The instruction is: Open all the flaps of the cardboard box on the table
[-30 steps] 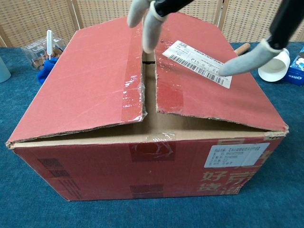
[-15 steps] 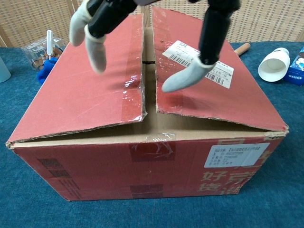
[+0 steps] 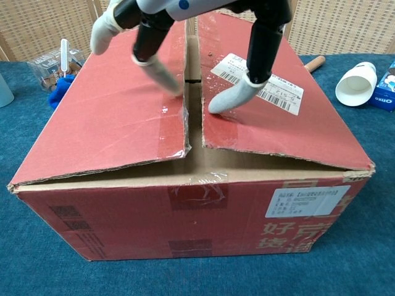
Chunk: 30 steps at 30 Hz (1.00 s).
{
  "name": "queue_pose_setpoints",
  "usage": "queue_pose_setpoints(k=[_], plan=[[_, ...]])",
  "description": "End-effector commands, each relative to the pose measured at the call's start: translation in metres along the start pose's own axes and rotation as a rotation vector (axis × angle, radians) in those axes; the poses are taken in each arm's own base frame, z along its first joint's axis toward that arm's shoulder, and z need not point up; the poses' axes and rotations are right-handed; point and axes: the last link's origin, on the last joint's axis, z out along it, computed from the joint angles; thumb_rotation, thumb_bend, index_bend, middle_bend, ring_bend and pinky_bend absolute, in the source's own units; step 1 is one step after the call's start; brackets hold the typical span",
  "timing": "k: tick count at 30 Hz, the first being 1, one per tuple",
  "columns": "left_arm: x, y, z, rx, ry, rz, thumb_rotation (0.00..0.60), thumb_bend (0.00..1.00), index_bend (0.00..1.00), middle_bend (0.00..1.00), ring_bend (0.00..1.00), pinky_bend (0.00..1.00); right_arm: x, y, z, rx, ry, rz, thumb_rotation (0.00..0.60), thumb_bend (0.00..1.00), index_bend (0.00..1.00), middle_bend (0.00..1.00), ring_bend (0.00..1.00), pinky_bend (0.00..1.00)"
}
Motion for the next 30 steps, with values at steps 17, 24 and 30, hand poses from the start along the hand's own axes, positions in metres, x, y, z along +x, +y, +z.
queue_pose_setpoints(k=[17,24,30], plan=[[-0.002,0.0,0.0,-0.002,-0.016,-0.008,0.6,0.0,0.0,0.0,0.0,0.0,0.009,-0.013,-0.023,-0.047,-0.007,-0.184,0.327,0.45,0.59,0.01,0.0,0.0],[-0.001,-0.002,0.0,0.005,-0.013,-0.011,0.6,0.0,0.0,0.0,0.0,0.0,0.007,-0.011,-0.013,-0.056,-0.028,-0.09,0.325,0.4,0.4,0.0,0.0,0.0],[-0.001,-0.002,0.0,0.005,-0.015,-0.014,0.6,0.0,0.0,0.0,0.0,0.0,0.008,-0.009,-0.008,-0.07,-0.03,-0.064,0.327,0.39,0.38,0.0,0.0,0.0]])
